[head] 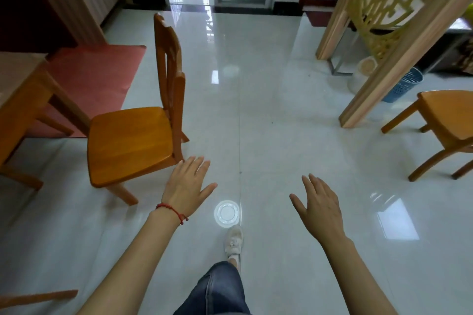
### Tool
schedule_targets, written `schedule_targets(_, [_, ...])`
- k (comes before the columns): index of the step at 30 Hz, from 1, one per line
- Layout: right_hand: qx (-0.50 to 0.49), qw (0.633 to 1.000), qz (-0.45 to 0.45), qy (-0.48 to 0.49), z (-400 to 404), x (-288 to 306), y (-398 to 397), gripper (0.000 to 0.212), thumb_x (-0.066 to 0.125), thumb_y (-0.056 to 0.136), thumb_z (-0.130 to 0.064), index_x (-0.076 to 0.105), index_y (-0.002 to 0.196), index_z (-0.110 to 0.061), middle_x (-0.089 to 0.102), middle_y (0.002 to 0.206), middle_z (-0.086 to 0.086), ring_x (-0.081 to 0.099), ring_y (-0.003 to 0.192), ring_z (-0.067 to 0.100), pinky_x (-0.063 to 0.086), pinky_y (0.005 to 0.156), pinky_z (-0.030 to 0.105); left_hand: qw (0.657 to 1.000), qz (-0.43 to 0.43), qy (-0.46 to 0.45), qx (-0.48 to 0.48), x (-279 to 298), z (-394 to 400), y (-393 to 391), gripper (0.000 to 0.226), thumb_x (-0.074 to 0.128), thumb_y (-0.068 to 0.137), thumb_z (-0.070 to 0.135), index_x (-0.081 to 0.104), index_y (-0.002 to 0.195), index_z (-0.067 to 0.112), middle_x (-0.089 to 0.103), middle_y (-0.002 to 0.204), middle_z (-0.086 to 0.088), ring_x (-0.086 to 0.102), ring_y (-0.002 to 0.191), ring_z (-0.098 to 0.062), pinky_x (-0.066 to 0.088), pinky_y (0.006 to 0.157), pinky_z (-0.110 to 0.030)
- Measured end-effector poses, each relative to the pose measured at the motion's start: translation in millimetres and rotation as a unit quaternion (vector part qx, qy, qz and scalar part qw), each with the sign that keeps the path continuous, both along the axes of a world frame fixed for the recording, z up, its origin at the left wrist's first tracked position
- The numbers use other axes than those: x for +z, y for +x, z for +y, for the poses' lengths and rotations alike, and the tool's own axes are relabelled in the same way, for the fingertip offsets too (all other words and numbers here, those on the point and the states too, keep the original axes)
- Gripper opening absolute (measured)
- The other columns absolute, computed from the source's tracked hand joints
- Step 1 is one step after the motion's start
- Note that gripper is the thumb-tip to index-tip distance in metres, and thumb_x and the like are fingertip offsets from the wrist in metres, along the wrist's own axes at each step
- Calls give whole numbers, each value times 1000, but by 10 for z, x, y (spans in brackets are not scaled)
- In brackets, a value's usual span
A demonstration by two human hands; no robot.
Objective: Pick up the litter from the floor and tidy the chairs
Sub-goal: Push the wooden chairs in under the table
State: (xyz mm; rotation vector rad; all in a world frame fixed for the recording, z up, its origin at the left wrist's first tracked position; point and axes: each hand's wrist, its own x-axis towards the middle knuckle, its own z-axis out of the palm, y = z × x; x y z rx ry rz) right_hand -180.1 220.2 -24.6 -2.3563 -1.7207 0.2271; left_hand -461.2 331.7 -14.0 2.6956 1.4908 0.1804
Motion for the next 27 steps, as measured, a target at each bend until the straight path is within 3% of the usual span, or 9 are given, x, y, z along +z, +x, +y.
schedule_targets(3, [-5, 1000, 1, -3, 526, 59, 205, 56, 55, 89, -37, 42, 134, -6, 42, 140, 15, 34, 131, 31, 26, 105, 41, 1000, 6, -11, 1, 69, 562, 234, 58, 76, 69, 37, 63, 111, -2, 64, 112, -21, 60, 105, -38, 45, 86, -54])
schedule_targets(11, [-21, 1000, 18, -7, 1815, 177, 706, 57, 51, 91, -39, 39, 137, -8, 37, 144, 14, 30, 134, 29, 21, 107, 38, 999, -1, -37, -4, 209, 1854, 779, 58, 59, 84, 44, 57, 120, -1, 59, 121, -20, 54, 114, -38, 41, 93, -52])
schedule_targets(16, [-6, 1000, 18, -17, 2587, 166, 1077, 58, 48, 92, -41, 36, 138, -9, 35, 146, 12, 28, 135, 27, 19, 108, 37, 996, 13, -83, 14, 174, 2519, 1130, 73, 18, 93, 55, 62, 114, 0, 63, 115, -19, 59, 106, -36, 47, 85, -51])
schedule_targets(19, [17, 1000, 17, -17, 3150, 145, 1346, 57, 48, 92, -41, 36, 138, -10, 34, 146, 12, 28, 135, 27, 19, 108, 37, 996, -4, -77, 37, 104, 2945, 1345, 81, 8, 94, 56, 62, 113, -1, 63, 114, -19, 59, 105, -36, 48, 84, -51])
schedule_targets(25, [89, 996, 6, -14, 4326, 174, 1881, 54, 52, 90, -41, 46, 132, -6, 44, 138, 16, 39, 128, 33, 29, 104, 43, 990, -4, -90, 109, 111, 3723, 1758, 82, 7, 94, 56, 62, 112, -2, 63, 113, -21, 60, 104, -38, 48, 83, -53])
schedule_targets(27, [120, 993, -6, -20, 4692, 208, 2001, 58, 41, 90, -49, 51, 127, -6, 51, 133, 17, 46, 122, 35, 36, 99, 45, 986, -5, -96, 138, 129, 3942, 1860, 82, 7, 95, 56, 63, 111, -2, 63, 113, -21, 60, 103, -38, 48, 82, -53])
